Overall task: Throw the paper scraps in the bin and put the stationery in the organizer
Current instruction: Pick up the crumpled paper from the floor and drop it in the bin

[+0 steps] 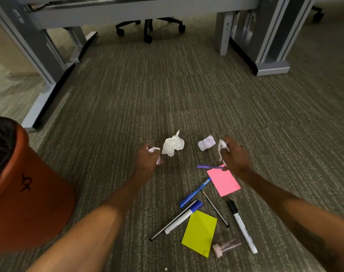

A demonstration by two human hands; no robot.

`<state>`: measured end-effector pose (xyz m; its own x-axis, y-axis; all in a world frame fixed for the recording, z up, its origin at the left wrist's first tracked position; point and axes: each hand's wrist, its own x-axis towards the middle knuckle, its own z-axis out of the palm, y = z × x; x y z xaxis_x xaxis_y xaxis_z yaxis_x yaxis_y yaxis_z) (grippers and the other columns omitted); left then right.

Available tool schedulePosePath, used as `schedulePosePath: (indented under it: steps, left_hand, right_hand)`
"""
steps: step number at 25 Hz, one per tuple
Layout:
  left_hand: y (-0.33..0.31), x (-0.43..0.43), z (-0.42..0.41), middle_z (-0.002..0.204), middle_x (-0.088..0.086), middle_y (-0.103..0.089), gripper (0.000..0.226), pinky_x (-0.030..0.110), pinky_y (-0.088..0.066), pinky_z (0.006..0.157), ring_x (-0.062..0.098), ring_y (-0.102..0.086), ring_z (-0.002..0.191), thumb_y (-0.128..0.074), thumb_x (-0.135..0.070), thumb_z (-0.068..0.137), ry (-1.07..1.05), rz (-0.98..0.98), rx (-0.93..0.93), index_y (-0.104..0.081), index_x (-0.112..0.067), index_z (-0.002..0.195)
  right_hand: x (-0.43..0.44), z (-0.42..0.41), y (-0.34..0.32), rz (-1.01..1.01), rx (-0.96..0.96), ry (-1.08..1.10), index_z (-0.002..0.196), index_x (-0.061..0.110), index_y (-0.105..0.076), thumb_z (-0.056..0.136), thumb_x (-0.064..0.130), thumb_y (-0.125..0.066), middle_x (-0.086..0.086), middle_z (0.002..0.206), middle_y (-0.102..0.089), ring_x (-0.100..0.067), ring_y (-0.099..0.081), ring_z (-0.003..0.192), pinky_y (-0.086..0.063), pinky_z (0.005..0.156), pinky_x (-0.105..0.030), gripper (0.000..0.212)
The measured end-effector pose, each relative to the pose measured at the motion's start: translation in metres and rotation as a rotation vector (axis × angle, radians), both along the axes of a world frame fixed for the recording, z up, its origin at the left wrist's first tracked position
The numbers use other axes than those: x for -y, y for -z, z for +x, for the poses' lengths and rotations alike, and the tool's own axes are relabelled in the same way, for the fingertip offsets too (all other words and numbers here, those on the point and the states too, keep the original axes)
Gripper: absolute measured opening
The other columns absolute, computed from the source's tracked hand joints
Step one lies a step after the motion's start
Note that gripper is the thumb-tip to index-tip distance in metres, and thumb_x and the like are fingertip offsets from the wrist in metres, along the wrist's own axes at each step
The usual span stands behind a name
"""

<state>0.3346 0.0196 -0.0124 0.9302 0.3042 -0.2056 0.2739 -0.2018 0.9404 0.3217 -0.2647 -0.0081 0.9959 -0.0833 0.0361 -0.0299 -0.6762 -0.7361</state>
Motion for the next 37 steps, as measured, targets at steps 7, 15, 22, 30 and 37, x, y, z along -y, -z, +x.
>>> schedulePosePath:
  steps: [7, 15, 22, 30, 37]
  left_hand:
    - [-0.007, 0.004, 0.017, 0.066, 0.004, -0.06, 0.025, 0.031, -0.039, 0.061, 0.022, -0.056, 0.069, -0.063, -0.028, 0.083, -0.049, 0.266, -0.053, -0.066, -0.005, 0.072]
    - [0.015, 0.015, 0.052, 0.133, 0.021, -0.059, 0.065, 0.046, -0.048, 0.1, 0.038, -0.059, 0.118, -0.057, -0.032, 0.096, 0.107, 0.48, -0.068, -0.029, -0.011, 0.151]
    - [0.041, 0.038, 0.066, 0.122, 0.019, -0.066, 0.062, 0.05, -0.052, 0.095, 0.039, -0.064, 0.111, -0.067, -0.047, 0.088, 0.357, 0.499, -0.23, -0.048, -0.014, 0.136]
    - [0.018, 0.028, 0.054, 0.083, 0.015, -0.075, 0.045, 0.04, -0.055, 0.084, 0.03, -0.072, 0.081, -0.058, -0.051, 0.092, 0.224, 0.392, -0.125, -0.075, -0.009, 0.092]
    - [-0.004, 0.004, 0.017, 0.096, 0.019, -0.072, 0.024, 0.034, -0.053, 0.053, 0.026, -0.063, 0.06, -0.058, -0.017, 0.09, 0.116, 0.142, -0.059, -0.065, -0.008, 0.111]
  right_hand:
    - [-0.009, 0.015, -0.011, 0.092, -0.086, 0.071, 0.081, 0.023, -0.067, 0.094, 0.058, -0.048, -0.004, 0.06, -0.063, -0.023, -0.063, 0.059, -0.043, 0.057, -0.031, 0.042]
    - [-0.018, 0.056, 0.023, -0.161, -0.077, 0.029, 0.129, 0.018, -0.057, 0.083, 0.022, -0.069, -0.015, 0.126, -0.057, -0.035, -0.06, 0.109, -0.046, 0.079, -0.033, 0.047]
    - [-0.038, 0.081, 0.044, -0.486, -0.233, -0.322, 0.126, 0.015, -0.055, 0.089, 0.024, -0.065, -0.018, 0.137, -0.044, -0.037, -0.054, 0.119, -0.046, 0.097, -0.046, 0.039]
    - [-0.041, 0.068, 0.037, -0.569, -0.182, -0.207, 0.121, 0.016, -0.062, 0.097, 0.028, -0.055, -0.021, 0.125, -0.054, -0.039, -0.057, 0.112, -0.052, 0.089, -0.043, 0.028]
    - [-0.06, 0.031, 0.015, -0.27, -0.054, 0.049, 0.097, 0.011, -0.065, 0.087, 0.021, -0.066, -0.02, 0.096, -0.065, -0.036, -0.064, 0.084, -0.044, 0.068, -0.034, 0.015]
